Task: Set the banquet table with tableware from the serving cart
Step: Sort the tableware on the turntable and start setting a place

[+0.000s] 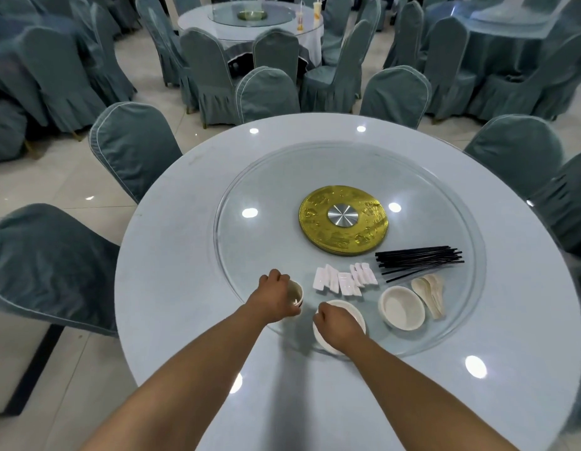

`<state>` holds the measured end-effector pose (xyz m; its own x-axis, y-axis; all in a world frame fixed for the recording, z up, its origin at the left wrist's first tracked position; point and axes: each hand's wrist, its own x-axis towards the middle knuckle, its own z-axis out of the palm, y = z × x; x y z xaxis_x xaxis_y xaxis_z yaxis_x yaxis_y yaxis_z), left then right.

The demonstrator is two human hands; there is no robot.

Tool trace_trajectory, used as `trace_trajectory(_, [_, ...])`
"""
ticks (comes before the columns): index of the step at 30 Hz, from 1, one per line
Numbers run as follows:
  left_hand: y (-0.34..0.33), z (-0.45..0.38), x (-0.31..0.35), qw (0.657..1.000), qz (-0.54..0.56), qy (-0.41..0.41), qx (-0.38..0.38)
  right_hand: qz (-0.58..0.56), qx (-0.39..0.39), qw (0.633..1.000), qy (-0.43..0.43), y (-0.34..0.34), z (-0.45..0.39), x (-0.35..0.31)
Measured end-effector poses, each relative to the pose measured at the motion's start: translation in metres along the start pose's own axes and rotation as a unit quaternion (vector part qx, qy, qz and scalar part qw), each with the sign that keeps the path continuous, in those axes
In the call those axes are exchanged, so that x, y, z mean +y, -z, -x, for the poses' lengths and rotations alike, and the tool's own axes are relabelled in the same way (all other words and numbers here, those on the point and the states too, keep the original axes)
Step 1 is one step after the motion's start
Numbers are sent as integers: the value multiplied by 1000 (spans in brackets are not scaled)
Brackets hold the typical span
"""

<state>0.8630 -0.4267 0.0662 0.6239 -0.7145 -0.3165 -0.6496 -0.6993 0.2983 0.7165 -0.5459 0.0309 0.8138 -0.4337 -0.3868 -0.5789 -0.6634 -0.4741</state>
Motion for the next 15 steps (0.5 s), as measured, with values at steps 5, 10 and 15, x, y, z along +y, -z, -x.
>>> trace_trajectory(5, [3, -3, 8, 1000, 3, 19, -7, 21, 8, 999, -24, 5, 7, 13])
trace_trajectory(10, [10, -1, 20, 999, -16, 29, -13, 40, 3, 998, -47, 14, 12, 27])
trace_trajectory(15, [23, 7, 34, 997, 24, 71, -7, 26, -2, 999, -36, 25, 17, 37])
